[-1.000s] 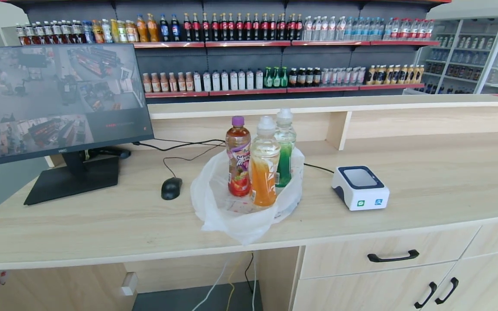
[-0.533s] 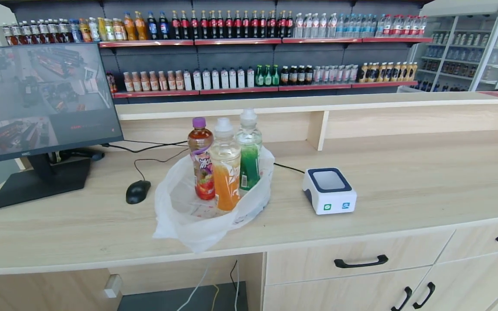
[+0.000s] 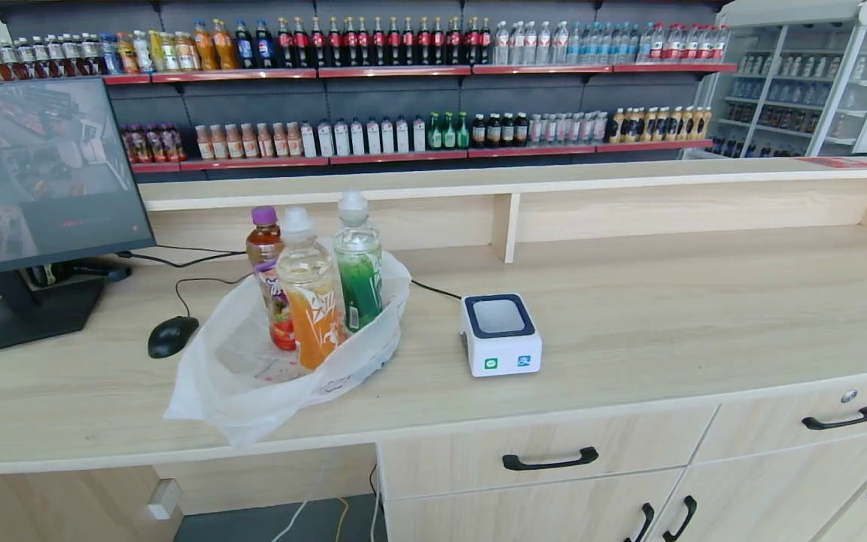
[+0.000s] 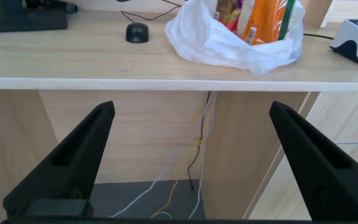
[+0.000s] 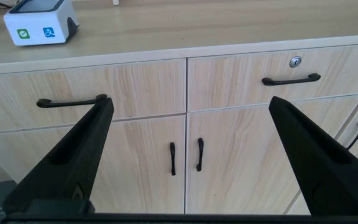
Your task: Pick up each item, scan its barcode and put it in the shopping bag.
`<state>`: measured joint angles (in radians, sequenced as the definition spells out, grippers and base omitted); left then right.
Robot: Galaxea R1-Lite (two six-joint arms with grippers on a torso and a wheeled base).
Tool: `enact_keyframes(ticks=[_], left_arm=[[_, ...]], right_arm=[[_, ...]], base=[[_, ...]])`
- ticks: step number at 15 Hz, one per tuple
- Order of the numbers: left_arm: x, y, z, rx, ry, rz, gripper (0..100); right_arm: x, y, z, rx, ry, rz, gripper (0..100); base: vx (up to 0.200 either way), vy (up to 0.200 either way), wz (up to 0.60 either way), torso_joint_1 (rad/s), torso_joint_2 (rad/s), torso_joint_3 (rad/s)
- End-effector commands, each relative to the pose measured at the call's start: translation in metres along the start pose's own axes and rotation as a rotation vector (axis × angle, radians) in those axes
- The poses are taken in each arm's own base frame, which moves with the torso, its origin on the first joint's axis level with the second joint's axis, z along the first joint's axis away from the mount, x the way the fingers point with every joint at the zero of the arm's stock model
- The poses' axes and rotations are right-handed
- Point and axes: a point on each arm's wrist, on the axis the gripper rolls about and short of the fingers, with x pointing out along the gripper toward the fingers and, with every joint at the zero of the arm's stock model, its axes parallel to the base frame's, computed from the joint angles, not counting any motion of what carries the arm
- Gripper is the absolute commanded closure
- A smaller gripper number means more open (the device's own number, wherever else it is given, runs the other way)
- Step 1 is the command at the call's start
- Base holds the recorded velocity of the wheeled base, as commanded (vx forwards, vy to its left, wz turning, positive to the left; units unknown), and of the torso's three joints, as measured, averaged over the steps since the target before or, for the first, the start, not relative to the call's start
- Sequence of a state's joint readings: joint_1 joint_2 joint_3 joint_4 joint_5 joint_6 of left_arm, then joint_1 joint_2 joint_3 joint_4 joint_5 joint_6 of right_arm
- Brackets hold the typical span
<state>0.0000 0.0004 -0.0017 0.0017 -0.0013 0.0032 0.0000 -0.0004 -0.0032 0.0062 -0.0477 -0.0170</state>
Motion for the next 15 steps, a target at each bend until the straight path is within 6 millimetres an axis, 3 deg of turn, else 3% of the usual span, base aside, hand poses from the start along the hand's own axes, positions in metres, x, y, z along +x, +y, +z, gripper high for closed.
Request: enact_keyframes(ticks=[1, 3, 15], left_arm=[[0.0000, 0.0000, 0.0000, 0.000, 0.000, 0.000, 0], [0.0000, 0.0000, 0.0000, 0.000, 0.000, 0.000, 0], [0.0000, 0.0000, 0.0000, -0.002, 0.000, 0.000, 0]], right_arm=[[0.0000, 0.0000, 0.0000, 0.000, 0.001, 0.000, 0], [0.0000, 0.0000, 0.0000, -0.001, 0.001, 0.000, 0], [0.0000, 0.0000, 0.0000, 0.000, 0.001, 0.000, 0]], base=[[0.000, -0.200, 0.00, 0.002, 0.00, 0.002], [0.000, -0.200, 0.00, 0.002, 0.00, 0.000], [0.000, 0.000, 0.00, 0.000, 0.00, 0.000]])
